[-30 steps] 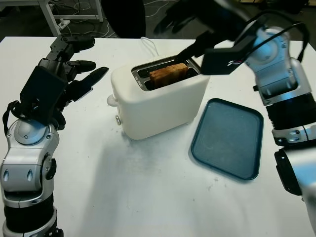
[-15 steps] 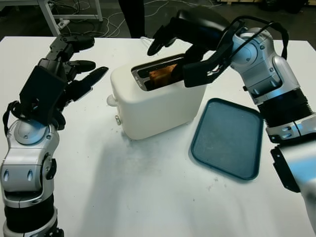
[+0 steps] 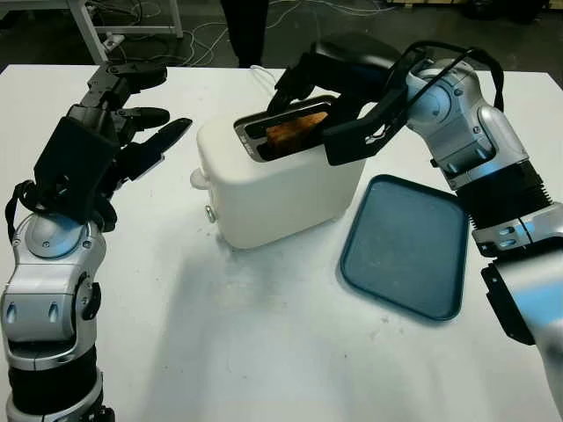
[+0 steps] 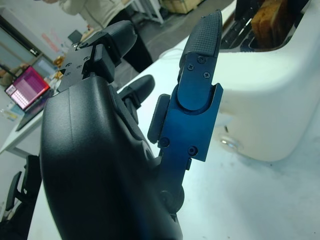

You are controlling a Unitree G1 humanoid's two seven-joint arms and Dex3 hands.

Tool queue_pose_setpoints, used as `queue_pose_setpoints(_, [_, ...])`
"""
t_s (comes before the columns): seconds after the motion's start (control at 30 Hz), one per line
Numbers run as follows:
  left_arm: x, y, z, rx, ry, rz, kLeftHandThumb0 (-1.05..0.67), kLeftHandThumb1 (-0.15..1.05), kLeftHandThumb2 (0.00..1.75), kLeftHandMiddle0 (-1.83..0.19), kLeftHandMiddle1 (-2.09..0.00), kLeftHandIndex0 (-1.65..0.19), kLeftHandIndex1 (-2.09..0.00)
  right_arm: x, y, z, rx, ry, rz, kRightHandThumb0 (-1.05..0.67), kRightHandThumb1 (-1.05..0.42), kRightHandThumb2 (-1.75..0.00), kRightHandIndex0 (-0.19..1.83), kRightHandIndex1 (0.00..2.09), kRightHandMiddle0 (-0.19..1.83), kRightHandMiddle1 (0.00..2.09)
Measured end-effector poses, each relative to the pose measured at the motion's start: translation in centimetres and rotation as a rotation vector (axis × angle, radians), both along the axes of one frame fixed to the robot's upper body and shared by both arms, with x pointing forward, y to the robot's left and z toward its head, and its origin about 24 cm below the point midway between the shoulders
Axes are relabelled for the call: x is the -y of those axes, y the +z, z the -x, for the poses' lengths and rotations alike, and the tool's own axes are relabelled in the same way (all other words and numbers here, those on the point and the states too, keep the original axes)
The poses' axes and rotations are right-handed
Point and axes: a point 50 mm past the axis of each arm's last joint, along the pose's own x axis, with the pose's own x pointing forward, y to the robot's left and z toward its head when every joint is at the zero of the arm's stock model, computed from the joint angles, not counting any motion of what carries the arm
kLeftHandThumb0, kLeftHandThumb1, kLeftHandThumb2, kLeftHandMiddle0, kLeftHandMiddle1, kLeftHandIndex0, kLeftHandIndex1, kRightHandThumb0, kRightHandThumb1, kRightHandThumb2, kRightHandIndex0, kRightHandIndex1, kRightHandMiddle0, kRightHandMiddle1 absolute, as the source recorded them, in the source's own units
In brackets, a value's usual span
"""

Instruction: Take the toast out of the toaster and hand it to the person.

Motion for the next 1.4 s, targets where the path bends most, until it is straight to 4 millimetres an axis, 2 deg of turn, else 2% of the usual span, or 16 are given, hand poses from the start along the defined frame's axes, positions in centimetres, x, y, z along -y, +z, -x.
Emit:
queue_pose_setpoints(0.13, [0.0,0.0,0.0,0.000,-0.001,0.002,-0.64,0.88,0.00,0.00,-1.18,-0.08,-0.93,0.0,-0.4,0.0,-0.014,-0.001,0.002,-0.24,-0.62,-0.01,0.67,0.83,0.97,0.05])
queue_pose_setpoints(0.37, [0.0,0.0,0.0,0.000,-0.001,0.007,-0.66,0.89,0.00,0.00,-1.19,-0.08,-0.94,-0.1,-0.9,0.0,-0.050,-0.001,0.018,-0.26,-0.62,0.00,0.81,0.76,1.02,0.06])
queue_pose_setpoints(0.5, [0.0,0.0,0.0,0.000,-0.001,0.007,-0.65,0.88,0.00,0.00,-1.19,-0.07,-0.93,-0.1,-1.3,0.1,-0.080,0.000,0.031,-0.27,-0.63,0.00,0.84,0.85,1.05,0.07])
queue_pose_setpoints(0.7, [0.0,0.0,0.0,0.000,-0.001,0.005,-0.64,0.89,0.01,0.00,-1.19,-0.08,-0.94,-0.1,-2.0,0.2,-0.065,0.006,0.006,-0.31,-0.63,0.00,1.10,1.06,1.29,0.20])
queue_pose_setpoints(0.73, [0.0,0.0,0.0,-0.001,0.000,0.004,-0.64,0.89,0.00,-0.01,-1.19,-0.08,-0.94,0.0,-2.2,0.2,-0.055,0.012,-0.003,-0.34,-0.64,0.00,1.12,1.14,1.31,0.27])
queue_pose_setpoints(0.8, [0.0,0.0,0.0,-0.001,0.001,0.003,-0.65,0.89,0.00,-0.01,-1.20,-0.08,-0.94,0.0,-2.4,0.3,-0.035,0.021,-0.023,-0.44,-0.68,0.00,1.11,1.48,1.09,0.96])
queue_pose_setpoints(0.87, [0.0,0.0,0.0,-0.001,0.001,0.003,-0.65,0.89,0.00,0.00,-1.19,-0.08,-0.93,0.1,-2.7,0.2,-0.009,0.028,-0.043,-0.52,-0.72,-0.01,1.13,1.68,0.94,1.43])
queue_pose_setpoints(0.93, [0.0,0.0,0.0,-0.001,0.002,0.003,-0.66,0.88,0.00,-0.01,-1.19,-0.08,-0.93,0.2,-3.0,0.2,0.015,0.037,-0.064,-0.55,-0.77,-0.02,1.18,1.73,0.89,1.67])
queue_pose_setpoints(1.03, [0.0,0.0,0.0,-0.001,0.001,0.003,-0.65,0.88,0.00,0.00,-1.19,-0.08,-0.93,0.4,-3.3,0.2,0.063,0.050,-0.071,-0.55,-0.88,-0.05,1.19,1.74,0.88,1.73])
queue_pose_setpoints(1.07, [0.0,0.0,0.0,-0.001,0.002,0.003,-0.65,0.89,0.00,0.00,-1.19,-0.08,-0.93,0.4,-3.4,0.2,0.074,0.054,-0.071,-0.54,-0.90,-0.16,1.21,1.74,0.88,1.73])
queue_pose_setpoints(1.13, [0.0,0.0,0.0,-0.001,0.001,0.002,-0.64,0.89,0.00,0.00,-1.19,-0.08,-0.92,0.5,-3.6,0.1,0.085,0.060,-0.081,-0.52,-0.92,-0.27,1.24,1.75,0.90,1.74])
queue_pose_setpoints(1.23, [0.0,0.0,0.0,-0.001,0.001,0.001,-0.65,0.89,0.00,0.00,-1.19,-0.08,-0.92,0.6,-3.7,0.0,0.125,0.080,-0.095,-0.50,-0.92,-0.36,1.25,1.75,0.92,1.74])
queue_pose_setpoints(1.4, [0.0,0.0,0.0,-0.001,0.001,-0.004,-0.63,0.88,0.00,0.00,-1.17,-0.08,-0.91,0.6,-3.4,-0.4,0.142,0.079,-0.090,-0.46,-0.92,-0.36,1.22,1.75,0.93,1.75])
